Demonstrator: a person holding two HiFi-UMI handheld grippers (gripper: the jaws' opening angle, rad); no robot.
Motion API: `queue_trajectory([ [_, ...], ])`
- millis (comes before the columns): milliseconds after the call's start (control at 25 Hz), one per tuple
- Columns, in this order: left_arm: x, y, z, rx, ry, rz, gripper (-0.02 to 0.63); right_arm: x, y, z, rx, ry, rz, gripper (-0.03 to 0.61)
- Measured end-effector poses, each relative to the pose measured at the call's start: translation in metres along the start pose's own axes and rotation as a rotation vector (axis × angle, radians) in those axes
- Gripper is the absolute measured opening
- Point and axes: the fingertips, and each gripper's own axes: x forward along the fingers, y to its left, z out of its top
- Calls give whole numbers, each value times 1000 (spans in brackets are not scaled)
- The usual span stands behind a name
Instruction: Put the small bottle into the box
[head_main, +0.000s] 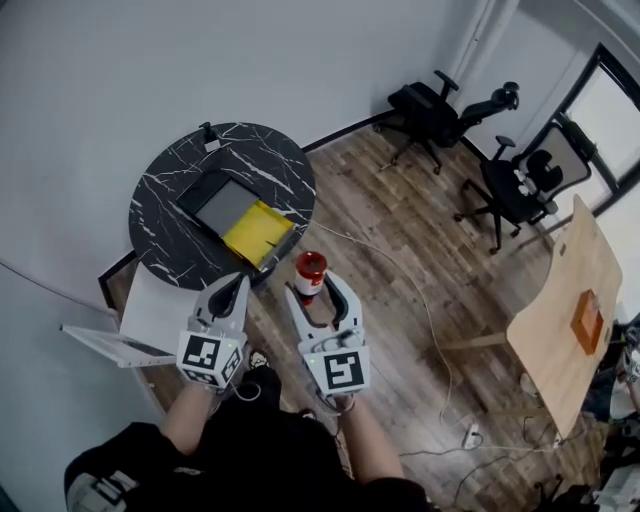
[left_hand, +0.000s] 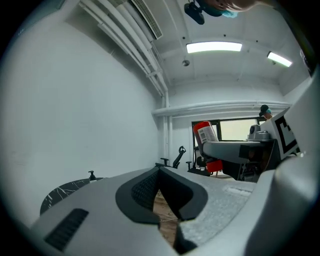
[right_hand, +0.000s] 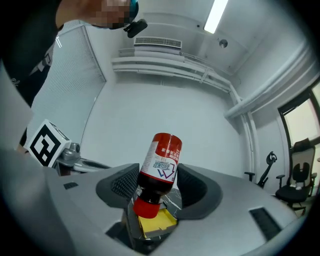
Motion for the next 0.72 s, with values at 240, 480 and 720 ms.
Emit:
queue_trajectory([
  [240, 40, 54, -3, -15, 17, -30, -3, 65, -8, -8, 5, 16, -19, 229],
  [480, 68, 108, -7, -12, 33, -40, -3, 122, -4, -21, 9, 49, -17, 229],
  [720, 92, 145, -17, 0, 71, -73, -3, 163, -1, -31, 5, 70, -22, 229],
])
